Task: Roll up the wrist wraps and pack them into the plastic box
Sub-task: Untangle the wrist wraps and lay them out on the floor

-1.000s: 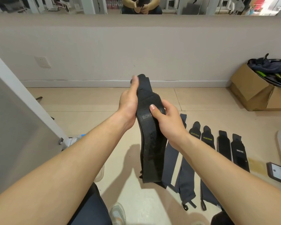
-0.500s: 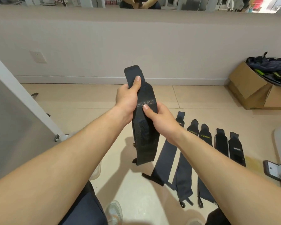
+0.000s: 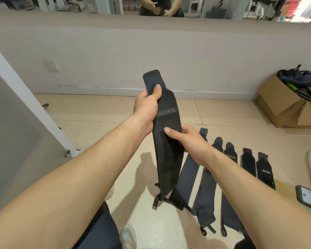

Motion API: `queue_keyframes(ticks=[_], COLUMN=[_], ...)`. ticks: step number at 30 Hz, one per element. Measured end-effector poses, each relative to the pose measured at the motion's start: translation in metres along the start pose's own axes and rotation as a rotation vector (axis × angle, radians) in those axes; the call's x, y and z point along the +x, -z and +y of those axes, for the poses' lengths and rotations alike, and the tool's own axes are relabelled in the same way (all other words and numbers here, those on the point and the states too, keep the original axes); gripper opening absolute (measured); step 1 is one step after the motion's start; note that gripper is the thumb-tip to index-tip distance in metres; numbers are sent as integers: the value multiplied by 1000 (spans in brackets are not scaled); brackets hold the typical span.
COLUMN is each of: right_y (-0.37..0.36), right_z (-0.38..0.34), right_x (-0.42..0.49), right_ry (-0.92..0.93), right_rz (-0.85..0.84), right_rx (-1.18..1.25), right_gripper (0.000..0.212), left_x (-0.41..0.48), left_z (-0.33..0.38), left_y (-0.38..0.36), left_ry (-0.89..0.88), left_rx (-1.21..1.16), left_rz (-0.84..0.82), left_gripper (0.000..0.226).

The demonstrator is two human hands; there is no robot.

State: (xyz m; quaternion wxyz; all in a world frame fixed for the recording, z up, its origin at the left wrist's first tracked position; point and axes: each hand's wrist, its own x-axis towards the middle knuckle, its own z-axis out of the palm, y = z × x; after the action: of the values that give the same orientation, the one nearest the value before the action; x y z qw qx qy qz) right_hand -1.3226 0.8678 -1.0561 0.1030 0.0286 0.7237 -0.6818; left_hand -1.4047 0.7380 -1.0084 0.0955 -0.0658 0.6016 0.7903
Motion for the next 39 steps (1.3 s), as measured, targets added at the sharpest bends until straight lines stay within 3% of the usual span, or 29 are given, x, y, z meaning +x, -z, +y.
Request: queue_keyframes(ticks=[4,7,11,13,15,18,21,23,25,28,30,34,39], right_y=[4,0,2,9,19,34,42,48,46,25,9,-4,10], right_z=[2,-7,-21,-28,-36,-45,-50,-51,-51,-41,-34,-31,-24], right_x=[-3,-3,2,4,6,12,14,12,5,-9,-20,-33,-32], right_ry=[4,81,67,9,-74,-172,-182,-163,-154,-275,-322,-240,-221], right_rz=[28,101,265,370,464,583,641,675,598,347,268,233,125], right_rx=[-63,-94,-25,104,299,542,652,714,725,455,232,-82,-413], right_gripper=[22,18,26,32,36,43,40,34,30,39,43,28,18], left_x=[2,3,-14,-26,-33,-39,-40,-41,-42,-37,-33,-22,-17], left_z=[4,1,-18,-25,-30,-42,-54,-54,-49,-40,-36,-30,-23], left_y=[6,13,26,28,26,25,29,30,25,13,7,7,9], left_ry=[-40,35,294,356,231,73,103,101,93,149,224,337,401], left_rx=[-68,-65,328,404,422,577,785,748,609,285,91,22,-104], left_rz=[46,45,-297,-500,-609,-601,-578,-567,-545,-459,-366,-146,-29], left_gripper=[21,38,82,92,74,27,15,12,13,24,29,30,27])
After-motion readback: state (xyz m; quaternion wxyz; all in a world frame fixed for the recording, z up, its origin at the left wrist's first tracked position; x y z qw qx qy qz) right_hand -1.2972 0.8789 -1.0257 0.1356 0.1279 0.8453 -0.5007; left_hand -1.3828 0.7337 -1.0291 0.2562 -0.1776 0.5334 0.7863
